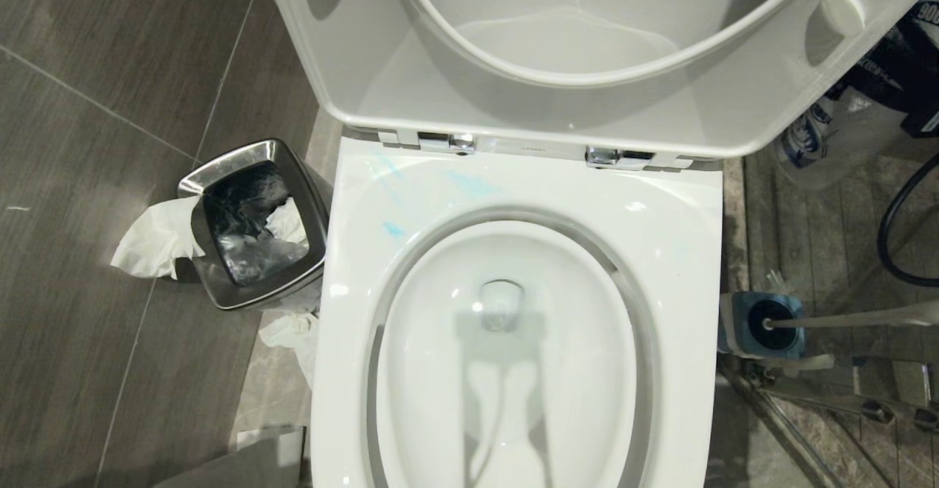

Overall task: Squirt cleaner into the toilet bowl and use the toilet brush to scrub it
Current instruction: Pour in the cleaning agent

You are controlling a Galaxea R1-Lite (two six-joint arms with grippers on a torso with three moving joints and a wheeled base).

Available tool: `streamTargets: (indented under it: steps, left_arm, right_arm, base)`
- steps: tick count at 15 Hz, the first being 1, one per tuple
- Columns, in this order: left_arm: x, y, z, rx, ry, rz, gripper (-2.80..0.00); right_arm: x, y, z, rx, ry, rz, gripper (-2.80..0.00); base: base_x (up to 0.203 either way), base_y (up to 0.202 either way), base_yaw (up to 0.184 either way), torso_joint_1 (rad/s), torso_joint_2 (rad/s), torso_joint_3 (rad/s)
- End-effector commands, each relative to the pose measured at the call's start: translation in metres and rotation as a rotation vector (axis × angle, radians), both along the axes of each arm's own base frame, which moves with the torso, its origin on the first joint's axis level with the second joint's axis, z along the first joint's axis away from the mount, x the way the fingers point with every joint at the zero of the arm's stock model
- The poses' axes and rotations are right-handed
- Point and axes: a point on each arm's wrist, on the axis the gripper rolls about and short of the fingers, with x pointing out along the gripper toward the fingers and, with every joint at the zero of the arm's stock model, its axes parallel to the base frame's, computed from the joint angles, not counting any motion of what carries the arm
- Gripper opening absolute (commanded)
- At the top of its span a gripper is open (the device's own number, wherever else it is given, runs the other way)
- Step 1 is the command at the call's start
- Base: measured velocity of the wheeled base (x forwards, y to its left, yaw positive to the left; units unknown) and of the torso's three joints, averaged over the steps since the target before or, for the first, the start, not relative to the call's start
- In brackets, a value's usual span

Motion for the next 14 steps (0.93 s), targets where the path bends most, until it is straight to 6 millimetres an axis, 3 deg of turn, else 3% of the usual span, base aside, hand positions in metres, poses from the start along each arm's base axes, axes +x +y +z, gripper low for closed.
streamTargets:
  steps: [1,7,14]
  left_arm:
    - [0.0,0.0,-0.001,0.0,0.004,0.001,-2.8]
    - [0.0,0.0,0.0,0.0,0.003,0.001,-2.8]
    - [0.0,0.0,-0.001,0.0,0.004,0.0,-2.8]
  right_arm:
    - [-0.019,0.002,0.006,-0.003,-0.037,-0.005,-2.8]
    - [-0.09,0.011,0.004,-0.004,-0.03,0.001,-2.8]
    - [-0.173,0.021,-0.016,0.005,0.033,0.007,-2.8]
  base:
    - [0.0,0.0,0.0,0.0,0.0,0.0]
    - [0.0,0.0,0.0,0.0,0.0,0.0]
    - [0.0,0.0,0.0,0.0,0.0,0.0]
